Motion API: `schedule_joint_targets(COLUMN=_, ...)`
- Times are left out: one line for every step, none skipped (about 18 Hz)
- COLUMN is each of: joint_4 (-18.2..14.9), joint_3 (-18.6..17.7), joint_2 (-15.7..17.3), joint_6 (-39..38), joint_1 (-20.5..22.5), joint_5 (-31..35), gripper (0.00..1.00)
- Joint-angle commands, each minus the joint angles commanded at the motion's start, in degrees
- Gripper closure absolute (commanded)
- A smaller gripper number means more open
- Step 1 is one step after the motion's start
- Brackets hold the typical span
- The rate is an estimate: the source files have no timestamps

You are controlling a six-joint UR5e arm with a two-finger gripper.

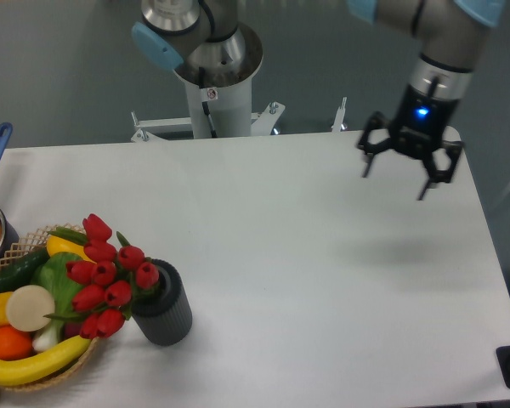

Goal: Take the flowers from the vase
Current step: 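Move the open gripper toward the red tulip stems above the black vase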

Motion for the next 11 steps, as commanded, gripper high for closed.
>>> schedule_joint_targets(joint_4=0.00, joint_3=-0.89, joint_2=-0.08, joint_6=0.00, joint_1=-0.61, joint_5=-3.44, gripper=0.00)
schedule_joint_targets(joint_4=0.00, joint_3=-1.33, joint_2=-0.43, joint_6=-0.09, joint_1=-1.57, joint_5=-5.91, gripper=0.00)
schedule_joint_targets(joint_4=-0.09, joint_3=-1.42, joint_2=-0.87, joint_6=-0.26, joint_1=-2.63, joint_5=-7.33, gripper=0.00)
schedule_joint_targets(joint_4=0.00, joint_3=-1.33, joint_2=-2.61, joint_6=-0.78, joint_1=-5.51, joint_5=-8.21, gripper=0.00)
schedule_joint_targets(joint_4=0.96, joint_3=-1.33, joint_2=-3.41, joint_6=-0.88, joint_1=-6.93, joint_5=-8.31, gripper=0.00)
schedule_joint_targets(joint_4=2.53, joint_3=-1.42, joint_2=-4.29, joint_6=-0.88, joint_1=-8.25, joint_5=-8.48, gripper=0.00)
schedule_joint_targets(joint_4=4.29, joint_3=-1.33, joint_2=-5.69, joint_6=-0.88, joint_1=-10.00, joint_5=-8.92, gripper=0.00)
schedule_joint_targets(joint_4=5.96, joint_3=-1.33, joint_2=-6.66, joint_6=-0.88, joint_1=-11.41, joint_5=-9.88, gripper=0.00)
schedule_joint_targets(joint_4=7.46, joint_3=-1.33, joint_2=-7.54, joint_6=-0.97, joint_1=-12.04, joint_5=-10.33, gripper=0.00)
schedule_joint_targets(joint_4=8.60, joint_3=-1.25, joint_2=-8.42, joint_6=-0.97, joint_1=-12.74, joint_5=-10.42, gripper=0.00)
schedule_joint_targets(joint_4=9.48, joint_3=-1.25, joint_2=-8.78, joint_6=-0.97, joint_1=-13.70, joint_5=-10.42, gripper=0.00)
